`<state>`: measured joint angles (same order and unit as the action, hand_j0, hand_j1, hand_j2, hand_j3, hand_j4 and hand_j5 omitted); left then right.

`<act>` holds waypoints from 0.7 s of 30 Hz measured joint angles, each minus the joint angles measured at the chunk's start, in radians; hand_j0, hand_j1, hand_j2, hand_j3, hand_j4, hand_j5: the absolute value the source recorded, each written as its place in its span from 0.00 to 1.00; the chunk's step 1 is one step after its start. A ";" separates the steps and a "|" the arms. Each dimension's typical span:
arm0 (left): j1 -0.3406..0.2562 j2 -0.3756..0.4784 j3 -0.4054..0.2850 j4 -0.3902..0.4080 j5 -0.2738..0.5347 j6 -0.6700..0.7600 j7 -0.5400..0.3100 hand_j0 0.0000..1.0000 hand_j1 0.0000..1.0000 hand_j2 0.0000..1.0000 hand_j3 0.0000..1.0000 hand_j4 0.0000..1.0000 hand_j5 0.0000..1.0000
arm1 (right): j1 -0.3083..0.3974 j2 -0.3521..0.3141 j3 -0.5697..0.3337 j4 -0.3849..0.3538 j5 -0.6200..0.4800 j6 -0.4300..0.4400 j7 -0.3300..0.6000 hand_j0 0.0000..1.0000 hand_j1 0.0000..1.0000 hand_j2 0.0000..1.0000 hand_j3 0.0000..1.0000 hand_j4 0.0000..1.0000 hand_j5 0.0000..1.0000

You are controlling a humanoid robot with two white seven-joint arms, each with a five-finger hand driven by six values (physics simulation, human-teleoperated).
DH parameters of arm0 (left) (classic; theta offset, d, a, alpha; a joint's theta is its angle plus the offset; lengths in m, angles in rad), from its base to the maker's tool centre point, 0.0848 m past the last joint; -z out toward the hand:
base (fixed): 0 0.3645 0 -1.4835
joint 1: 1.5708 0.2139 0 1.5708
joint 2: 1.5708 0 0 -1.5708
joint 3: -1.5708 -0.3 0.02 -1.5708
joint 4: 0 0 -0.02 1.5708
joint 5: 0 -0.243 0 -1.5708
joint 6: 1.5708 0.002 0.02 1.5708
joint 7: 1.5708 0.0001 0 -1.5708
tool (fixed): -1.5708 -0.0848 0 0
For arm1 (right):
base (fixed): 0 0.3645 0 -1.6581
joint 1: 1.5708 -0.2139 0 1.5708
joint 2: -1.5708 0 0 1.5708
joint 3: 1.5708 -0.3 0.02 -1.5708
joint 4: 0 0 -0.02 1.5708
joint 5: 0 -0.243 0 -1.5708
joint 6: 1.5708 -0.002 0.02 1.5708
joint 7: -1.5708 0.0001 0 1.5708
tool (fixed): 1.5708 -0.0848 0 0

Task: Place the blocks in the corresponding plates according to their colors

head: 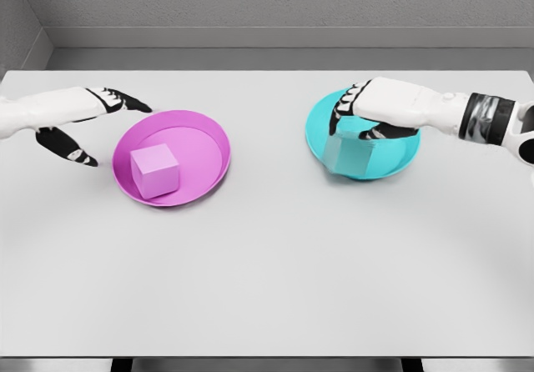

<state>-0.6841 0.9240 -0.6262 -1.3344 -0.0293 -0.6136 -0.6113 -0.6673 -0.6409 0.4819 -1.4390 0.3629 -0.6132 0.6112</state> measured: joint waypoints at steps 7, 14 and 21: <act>0.009 0.009 -0.002 0.007 0.006 0.000 0.000 1.00 1.00 1.00 1.00 1.00 1.00 | -0.021 0.030 -0.064 0.156 0.007 -0.001 0.000 1.00 1.00 1.00 1.00 1.00 1.00; 0.035 0.014 -0.002 0.007 0.009 0.000 0.000 1.00 1.00 1.00 1.00 1.00 1.00 | -0.009 0.021 -0.124 0.180 0.007 -0.001 0.000 1.00 1.00 1.00 1.00 1.00 1.00; 0.037 0.015 -0.001 0.037 0.010 0.000 0.000 1.00 1.00 1.00 1.00 1.00 1.00 | 0.002 -0.016 -0.228 0.275 0.010 -0.001 0.000 1.00 1.00 1.00 1.00 1.00 1.00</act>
<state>-0.6473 0.9392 -0.6277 -1.2978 -0.0192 -0.6135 -0.6113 -0.6657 -0.6565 0.2538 -1.1636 0.3724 -0.6137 0.6113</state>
